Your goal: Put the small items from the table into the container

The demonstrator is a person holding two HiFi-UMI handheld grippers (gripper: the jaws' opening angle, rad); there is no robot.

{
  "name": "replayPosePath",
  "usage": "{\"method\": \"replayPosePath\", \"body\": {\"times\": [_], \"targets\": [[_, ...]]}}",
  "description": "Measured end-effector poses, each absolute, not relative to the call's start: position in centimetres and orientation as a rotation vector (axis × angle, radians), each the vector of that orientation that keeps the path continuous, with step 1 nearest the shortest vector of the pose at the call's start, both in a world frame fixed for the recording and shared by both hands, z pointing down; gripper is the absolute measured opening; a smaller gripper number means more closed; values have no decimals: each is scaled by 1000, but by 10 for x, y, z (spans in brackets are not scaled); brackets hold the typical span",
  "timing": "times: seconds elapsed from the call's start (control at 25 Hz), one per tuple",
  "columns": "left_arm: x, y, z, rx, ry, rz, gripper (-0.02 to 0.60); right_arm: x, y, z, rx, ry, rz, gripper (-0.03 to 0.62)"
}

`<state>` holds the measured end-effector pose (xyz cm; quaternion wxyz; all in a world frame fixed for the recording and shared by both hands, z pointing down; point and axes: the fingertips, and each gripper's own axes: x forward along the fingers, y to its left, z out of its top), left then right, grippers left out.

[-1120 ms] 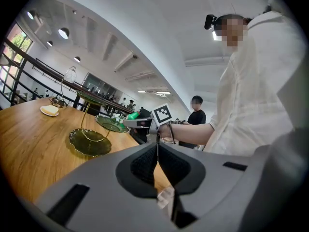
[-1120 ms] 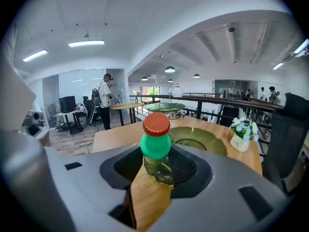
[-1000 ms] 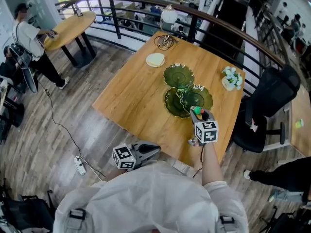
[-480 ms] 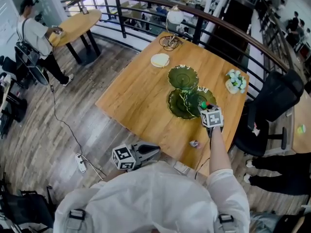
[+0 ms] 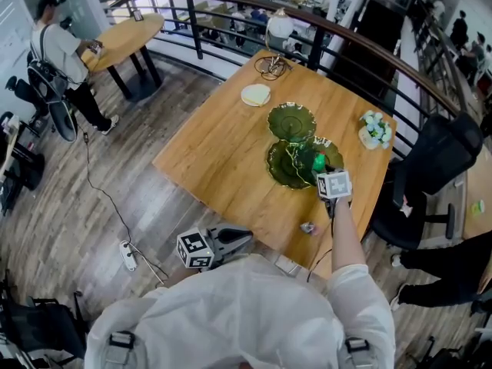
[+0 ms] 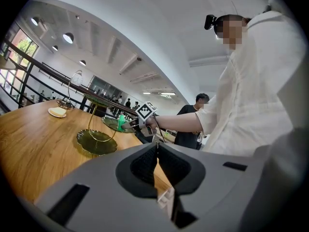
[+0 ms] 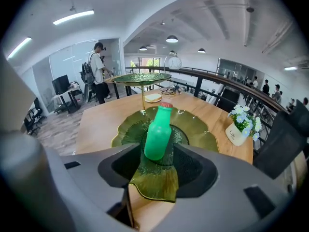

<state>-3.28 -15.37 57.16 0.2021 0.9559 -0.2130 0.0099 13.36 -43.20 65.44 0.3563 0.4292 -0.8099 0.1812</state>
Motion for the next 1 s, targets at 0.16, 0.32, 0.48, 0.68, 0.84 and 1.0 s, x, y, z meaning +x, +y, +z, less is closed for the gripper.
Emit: {"method": "replayPosePath", "body": {"times": [0.16, 0.32, 0.48, 0.68, 0.84, 1.0], "targets": [[-30, -154, 574, 2678, -594, 31, 11, 138, -431, 646, 1156, -2122, 472, 199], [-29, -151, 578, 2686, -583, 64, 6, 144, -423, 636, 1213, -2160, 482, 199], [-24, -151, 577, 2681, -551, 60, 6, 154, -415, 633, 1260, -2191, 478, 198], [-21, -155, 570, 2680, -529, 5, 8, 161, -398, 628, 1297, -2264, 480, 198], [-16, -153, 569, 2689, -512, 9, 8, 151, -368, 623, 1204, -2370, 456, 198], [-15, -153, 569, 2694, -495, 12, 8, 139, -320, 649, 970, -2324, 374, 198]]}}
